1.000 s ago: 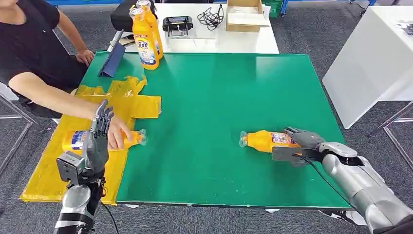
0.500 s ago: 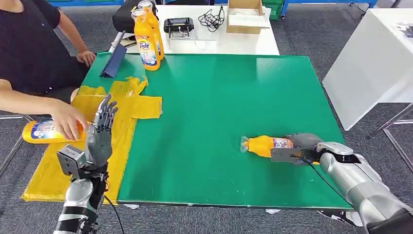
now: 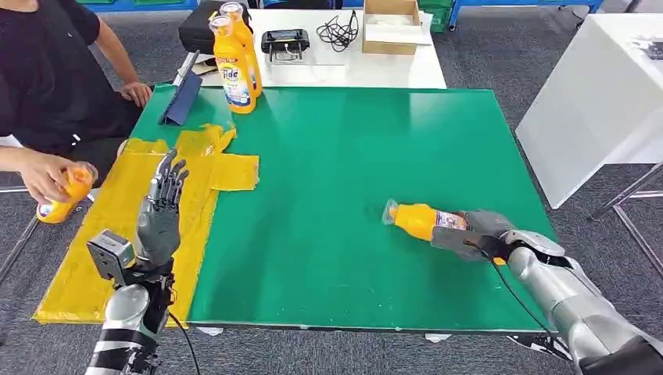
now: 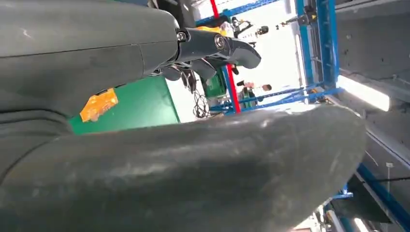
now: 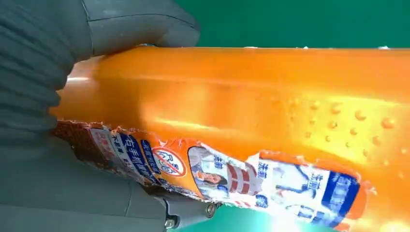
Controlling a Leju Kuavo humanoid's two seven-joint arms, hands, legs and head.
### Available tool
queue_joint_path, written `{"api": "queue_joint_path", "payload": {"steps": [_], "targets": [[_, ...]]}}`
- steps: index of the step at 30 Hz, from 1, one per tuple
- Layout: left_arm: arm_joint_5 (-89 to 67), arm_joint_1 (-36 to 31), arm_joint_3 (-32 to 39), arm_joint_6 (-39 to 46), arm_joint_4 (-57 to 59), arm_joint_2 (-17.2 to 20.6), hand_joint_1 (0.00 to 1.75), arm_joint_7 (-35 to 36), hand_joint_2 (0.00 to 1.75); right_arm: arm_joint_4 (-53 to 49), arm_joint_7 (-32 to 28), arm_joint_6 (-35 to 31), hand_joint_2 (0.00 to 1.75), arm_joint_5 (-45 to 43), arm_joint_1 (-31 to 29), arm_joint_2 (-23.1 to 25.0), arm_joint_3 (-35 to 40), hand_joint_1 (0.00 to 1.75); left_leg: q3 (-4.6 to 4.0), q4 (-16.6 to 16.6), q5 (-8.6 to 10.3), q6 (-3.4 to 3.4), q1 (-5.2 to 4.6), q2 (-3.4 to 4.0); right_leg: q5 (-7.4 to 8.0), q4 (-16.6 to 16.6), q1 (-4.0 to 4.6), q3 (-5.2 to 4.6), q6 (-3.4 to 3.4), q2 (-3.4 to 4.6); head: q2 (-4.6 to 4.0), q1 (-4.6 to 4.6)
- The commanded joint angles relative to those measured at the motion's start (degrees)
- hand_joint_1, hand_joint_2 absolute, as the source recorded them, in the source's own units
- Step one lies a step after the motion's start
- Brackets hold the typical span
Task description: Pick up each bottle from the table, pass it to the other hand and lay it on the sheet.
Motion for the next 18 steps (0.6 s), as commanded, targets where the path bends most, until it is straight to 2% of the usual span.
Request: {"api": "queue_joint_path", "payload": {"steps": [1, 4, 7, 8, 12, 16, 18], "targets": [[0.36, -2.01, 0.26, -0.78, 3.54, -1.04, 0.00, 0.47, 0.00, -0.06, -2.36, -2.87, 1.75, -2.32, 0.99, 7.23, -10.04, 1.75, 0.01, -0.07, 0.03, 0.00, 0.01, 0.27, 0.07, -0.04, 0.01, -0.13, -0.04, 0.26, 0.00, -0.07], [1.23, -1.34, 0.71, -2.59, 2.37, -2.11, 0.00, 1.40, 0.00, -9.53, -7.95, -6.89, 1.75, -5.12, 4.23, 10.79, -18.80, 1.75, 0.06, -0.08, 0.06, 0.01, 0.07, 0.02, 0.05, -0.12, 0.10, -0.10, -0.01, 0.03, 0.00, -0.07], [1.14, -0.49, -0.23, -2.89, 0.64, -3.78, 0.00, 2.70, 0.00, -26.05, -6.11, -8.03, 1.75, -2.55, 9.75, 14.96, -25.02, 1.75, -0.14, -0.05, 0.01, -0.01, 0.10, -0.01, 0.04, 0.01, 0.09, -0.27, 0.00, 0.11, 0.00, -0.04], [0.59, -0.24, -0.71, -2.25, -0.08, -4.19, 0.00, 3.14, 0.00, -28.73, -5.67, -7.54, 1.75, -2.12, 10.72, 16.38, -25.88, 1.75, -0.20, -0.03, -0.03, -0.03, 0.10, 0.09, 0.03, 0.08, 0.07, -0.35, 0.00, 0.22, 0.00, -0.07], [2.96, 0.32, -1.92, -3.54, -1.23, -4.83, 0.00, 4.35, 0.00, -28.27, -4.97, -4.09, 1.75, -1.60, 9.17, 21.61, -24.64, 1.75, -0.30, -0.01, -0.01, -0.01, 0.11, -0.08, -0.03, 0.08, 0.09, -0.42, 0.01, -0.02, 0.00, -0.06], [6.87, -0.06, -3.44, -6.25, -0.28, -4.82, 0.00, 6.64, 0.00, -23.57, -5.99, -2.66, 1.75, -0.52, 7.05, 30.45, -19.31, 1.75, -0.43, -0.02, 0.01, -0.02, 0.10, 0.12, 0.04, 0.08, 0.08, -0.59, 0.00, 0.16, 0.00, -0.02], [7.30, 0.61, -3.75, -6.77, -0.94, -4.60, 0.00, 6.39, 0.00, -22.01, -6.61, -2.94, 1.75, -0.69, 7.23, 33.17, -16.86, 1.75, -0.40, -0.05, 0.00, -0.05, 0.09, 0.30, 0.06, 0.10, 0.07, -0.63, -0.02, 0.35, 0.00, -0.02]]}}
